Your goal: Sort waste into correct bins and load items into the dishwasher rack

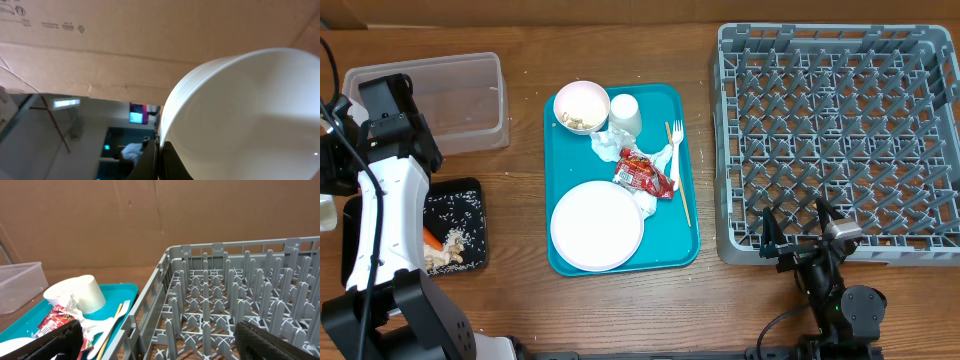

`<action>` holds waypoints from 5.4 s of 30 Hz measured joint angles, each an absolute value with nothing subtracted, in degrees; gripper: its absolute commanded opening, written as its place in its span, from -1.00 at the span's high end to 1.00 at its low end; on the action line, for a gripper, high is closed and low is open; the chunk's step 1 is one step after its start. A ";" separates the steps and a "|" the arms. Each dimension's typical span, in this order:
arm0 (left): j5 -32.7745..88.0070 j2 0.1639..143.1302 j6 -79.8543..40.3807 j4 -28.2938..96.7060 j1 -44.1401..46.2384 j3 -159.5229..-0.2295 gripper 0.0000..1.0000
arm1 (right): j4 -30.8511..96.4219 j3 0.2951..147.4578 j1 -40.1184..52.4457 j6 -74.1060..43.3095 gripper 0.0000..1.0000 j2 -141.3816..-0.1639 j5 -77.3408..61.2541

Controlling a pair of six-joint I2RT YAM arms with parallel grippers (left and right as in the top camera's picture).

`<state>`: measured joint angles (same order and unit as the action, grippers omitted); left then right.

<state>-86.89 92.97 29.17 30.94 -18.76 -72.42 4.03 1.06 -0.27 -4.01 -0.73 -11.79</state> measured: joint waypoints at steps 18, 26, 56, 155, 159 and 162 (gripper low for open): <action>-87.11 95.92 51.22 22.76 -16.45 -72.47 0.92 | 4.03 1.06 -0.27 -4.01 -1.00 -0.73 -11.79; -86.41 95.92 51.18 19.55 -16.36 -72.47 0.92 | 4.03 1.06 -0.27 -4.01 -1.00 -0.73 -11.79; -88.60 85.86 61.93 -29.17 -3.62 -72.53 0.91 | 4.01 1.06 -0.27 -3.99 -1.00 -0.73 -11.79; 5.89 105.14 -11.81 55.72 3.79 -86.43 -0.27 | 4.05 1.06 -0.27 -4.01 -1.00 -0.73 -11.79; 10.90 105.14 -7.86 50.94 5.10 -90.08 -0.31 | 4.03 1.06 -0.27 -4.01 -1.00 -0.73 -11.79; 12.29 105.14 -2.76 48.75 7.73 -90.39 -0.24 | 4.03 1.06 -0.27 -3.99 -1.00 -0.73 -11.77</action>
